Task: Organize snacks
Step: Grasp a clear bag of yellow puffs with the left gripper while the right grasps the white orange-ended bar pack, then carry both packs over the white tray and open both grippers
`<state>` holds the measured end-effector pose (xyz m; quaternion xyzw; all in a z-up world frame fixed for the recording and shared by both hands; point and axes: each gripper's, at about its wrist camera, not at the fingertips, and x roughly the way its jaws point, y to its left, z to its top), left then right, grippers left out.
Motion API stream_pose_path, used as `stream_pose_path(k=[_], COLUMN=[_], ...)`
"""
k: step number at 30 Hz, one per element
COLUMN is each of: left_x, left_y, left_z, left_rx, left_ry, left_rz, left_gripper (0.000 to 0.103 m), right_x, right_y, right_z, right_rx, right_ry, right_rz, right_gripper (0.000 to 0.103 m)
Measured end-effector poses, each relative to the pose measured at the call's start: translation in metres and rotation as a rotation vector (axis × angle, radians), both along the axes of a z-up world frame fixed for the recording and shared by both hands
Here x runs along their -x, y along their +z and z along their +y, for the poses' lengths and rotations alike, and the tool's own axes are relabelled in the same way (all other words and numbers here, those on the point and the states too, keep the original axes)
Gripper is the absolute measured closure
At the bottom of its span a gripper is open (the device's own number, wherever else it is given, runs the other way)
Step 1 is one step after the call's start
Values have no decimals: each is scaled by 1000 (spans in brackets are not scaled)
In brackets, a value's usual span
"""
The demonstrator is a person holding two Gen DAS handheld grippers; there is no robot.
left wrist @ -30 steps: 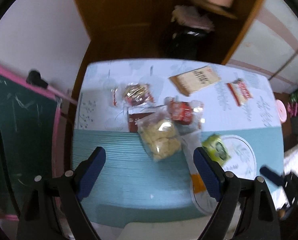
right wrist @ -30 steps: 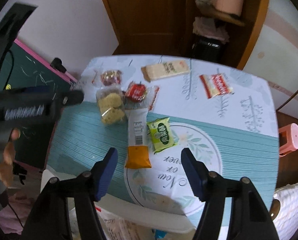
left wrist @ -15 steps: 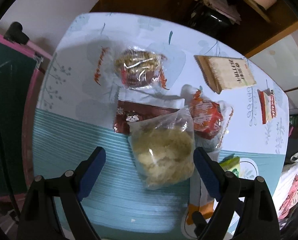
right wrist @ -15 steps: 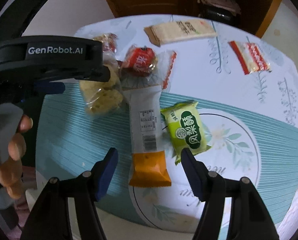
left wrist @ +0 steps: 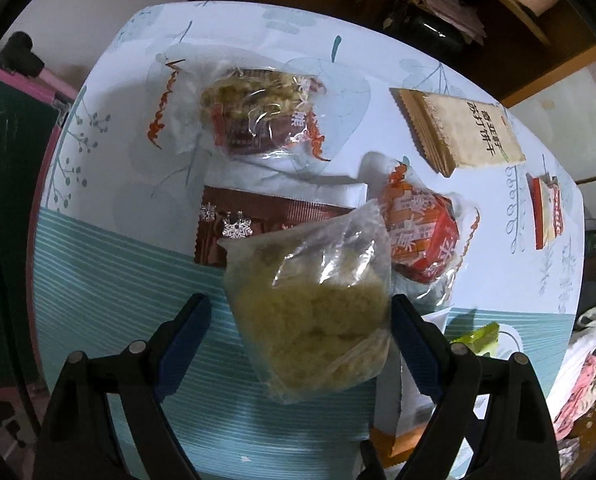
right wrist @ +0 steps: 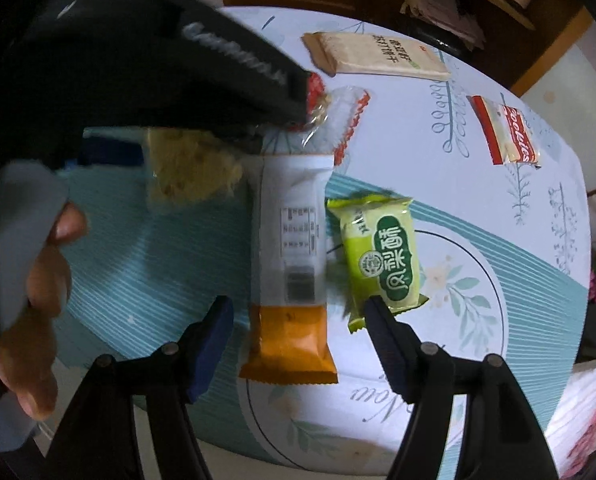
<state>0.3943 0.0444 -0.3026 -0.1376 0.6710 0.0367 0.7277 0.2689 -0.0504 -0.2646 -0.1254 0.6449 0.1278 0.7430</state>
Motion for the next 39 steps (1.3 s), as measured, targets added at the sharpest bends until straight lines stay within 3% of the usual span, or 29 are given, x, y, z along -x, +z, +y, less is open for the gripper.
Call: stream_pose_path(k=[2, 3, 7, 9, 13, 21, 29, 36, 39], left_x=[4, 6, 17, 26, 40, 77, 127, 188, 221], left_y=[3, 5, 5, 5, 8, 61, 139, 195, 210], left_z=[1, 3, 19, 30, 52, 65, 41, 23, 16], left_rx=[-23, -31, 3, 2, -6, -22, -45, -45, -46], left_ry=[-14, -14, -16, -14, 4, -40, -139, -180, -189], left_rz=[-20, -28, -40, -47, -49, -153, -285, -338, -346], left_gripper=[30, 42, 42, 43, 43, 43, 43, 43, 43], right_x=[3, 5, 14, 20, 25, 19, 33, 58, 87], right_y=[-2, -2, 0, -4, -6, -1, 55, 115, 140], right_z=[5, 8, 21, 31, 42, 19, -16, -48, -58], right_rx=[26, 41, 101, 83, 92, -84, -238, -356, -389], right_ry=[20, 36, 109, 163, 195, 96, 12, -42, -49], right_rz=[0, 0, -13, 12, 5, 56, -37, -137, -167], right_gripper=[33, 32, 36, 55, 56, 70, 70, 70, 70])
